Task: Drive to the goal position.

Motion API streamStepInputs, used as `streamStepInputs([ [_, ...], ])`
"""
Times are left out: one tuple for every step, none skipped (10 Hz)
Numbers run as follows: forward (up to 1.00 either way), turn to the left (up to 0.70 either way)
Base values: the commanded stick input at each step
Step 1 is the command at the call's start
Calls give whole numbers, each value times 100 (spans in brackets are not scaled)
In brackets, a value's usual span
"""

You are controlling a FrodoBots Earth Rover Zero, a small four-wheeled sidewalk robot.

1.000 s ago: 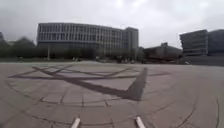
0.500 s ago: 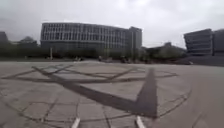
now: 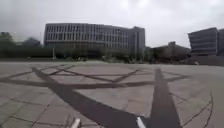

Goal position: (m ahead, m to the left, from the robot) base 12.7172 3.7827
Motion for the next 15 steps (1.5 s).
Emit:
streamStepInputs([
  [100,6],
  [100,6],
  [100,6],
  [100,6],
  [100,6],
  [100,6],
  [100,6],
  [100,6],
  [100,6],
  [100,6],
  [100,6],
  [100,6],
  [100,6],
  [100,6],
  [100,6],
])
